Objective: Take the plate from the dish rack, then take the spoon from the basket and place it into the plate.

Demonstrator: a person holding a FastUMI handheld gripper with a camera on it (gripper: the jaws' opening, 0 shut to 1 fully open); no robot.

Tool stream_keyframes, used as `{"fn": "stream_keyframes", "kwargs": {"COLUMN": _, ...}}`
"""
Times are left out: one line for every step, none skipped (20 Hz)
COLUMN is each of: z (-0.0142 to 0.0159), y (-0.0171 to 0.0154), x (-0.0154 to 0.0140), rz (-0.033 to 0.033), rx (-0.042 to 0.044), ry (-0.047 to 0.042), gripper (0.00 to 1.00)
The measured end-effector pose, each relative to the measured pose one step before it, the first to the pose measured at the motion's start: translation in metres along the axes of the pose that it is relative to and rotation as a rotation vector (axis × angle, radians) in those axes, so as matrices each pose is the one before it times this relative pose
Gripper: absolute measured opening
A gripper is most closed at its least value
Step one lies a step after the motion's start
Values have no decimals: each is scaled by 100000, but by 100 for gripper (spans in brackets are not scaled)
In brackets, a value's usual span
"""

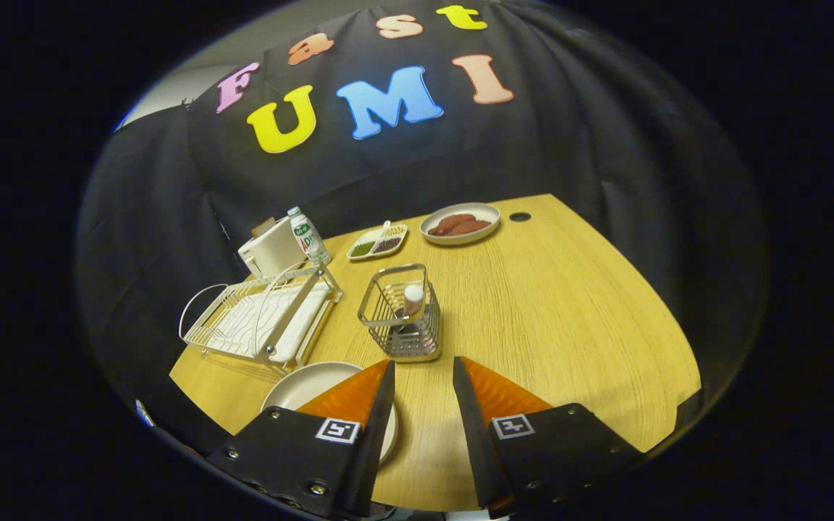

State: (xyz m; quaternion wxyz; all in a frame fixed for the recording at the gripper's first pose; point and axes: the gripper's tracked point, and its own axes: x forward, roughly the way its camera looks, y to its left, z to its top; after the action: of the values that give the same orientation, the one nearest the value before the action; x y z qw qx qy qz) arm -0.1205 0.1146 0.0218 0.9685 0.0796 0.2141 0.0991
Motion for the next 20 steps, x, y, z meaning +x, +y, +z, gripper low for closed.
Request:
{"fn": "stream_keyframes", "kwargs": {"z": 1194, "y": -28, "x": -131, "rz": 94, "rx": -2140, "ry": -4791, "gripper": 52}}
{"fn": "stream_keyframes", "kwargs": {"z": 1073, "y": 164, "x": -76, "rz": 827, "rx": -2085, "ry": -4645, "gripper": 52}}
{"fn": "stream_keyframes", "kwargs": {"z": 1065, "y": -56, "x": -2, "rz": 397, "rx": -2268, "ry": -5314, "gripper": 52}}
{"fn": "stream_keyframes", "kwargs": {"z": 1178, "y": -80, "x": 148, "rz": -25, "rx": -2964, "ry": -5737, "gripper": 52}}
{"fn": "stream_keyframes", "kwargs": {"z": 805, "y": -375, "x": 253, "rz": -1054, "rx": -3850, "ry": -5204, "gripper": 52}}
{"fn": "stream_keyframes", "kwargs": {"z": 522, "y": -307, "x": 320, "rz": -1305, "rx": -4366, "ry": -3904, "gripper": 52}}
{"fn": "stream_keyframes", "kwargs": {"z": 26, "y": -122, "x": 358, "rz": -1057, "rx": -4181, "ry": -2296, "gripper": 52}}
{"fn": "stream_keyframes", "kwargs": {"z": -31, "y": -78, "x": 394, "rz": -1118, "rx": -3558, "ry": -1191, "gripper": 52}}
{"fn": "stream_keyframes", "kwargs": {"z": -110, "y": -36, "x": 590, "rz": -1422, "rx": -2259, "ry": -1112, "gripper": 52}}
{"fn": "stream_keyframes", "kwargs": {"z": -70, "y": 11, "x": 549, "rz": -1262, "rx": -576, "ry": -1171, "gripper": 52}}
{"fn": "stream_keyframes", "kwargs": {"z": -198, "y": 433, "x": 607, "rz": -522, "rx": 694, "ry": -927, "gripper": 52}}
{"fn": "stream_keyframes", "kwargs": {"z": -162, "y": 258, "x": 606, "rz": -507, "rx": 583, "ry": -740, "gripper": 52}}
{"fn": "stream_keyframes", "kwargs": {"z": -191, "y": 382, "x": 668, "rz": -198, "rx": 198, "ry": -686, "gripper": 52}}
{"fn": "stream_keyframes", "kwargs": {"z": -175, "y": 497, "x": 692, "rz": 691, "rx": 202, "ry": -286, "gripper": 52}}
{"fn": "stream_keyframes", "kwargs": {"z": -241, "y": 219, "x": 553, "rz": -93, "rx": -355, "ry": 58, "gripper": 52}}
{"fn": "stream_keyframes", "kwargs": {"z": -143, "y": 227, "x": 553, "rz": 50, "rx": -401, "ry": -210, "gripper": 52}}
{"fn": "stream_keyframes", "kwargs": {"z": -132, "y": 89, "x": 496, "rz": -130, "rx": -486, "ry": -328, "gripper": 52}}
{"fn": "stream_keyframes", "kwargs": {"z": -42, "y": -310, "x": 407, "rz": -1123, "rx": -773, "ry": 14, "gripper": 52}}
{"fn": "stream_keyframes", "kwargs": {"z": -460, "y": 145, "x": 344, "rz": -173, "rx": -187, "ry": 514, "gripper": 46}}
{"fn": "stream_keyframes", "kwargs": {"z": -309, "y": -24, "x": 328, "rz": -131, "rx": 263, "ry": 734, "gripper": 41}}
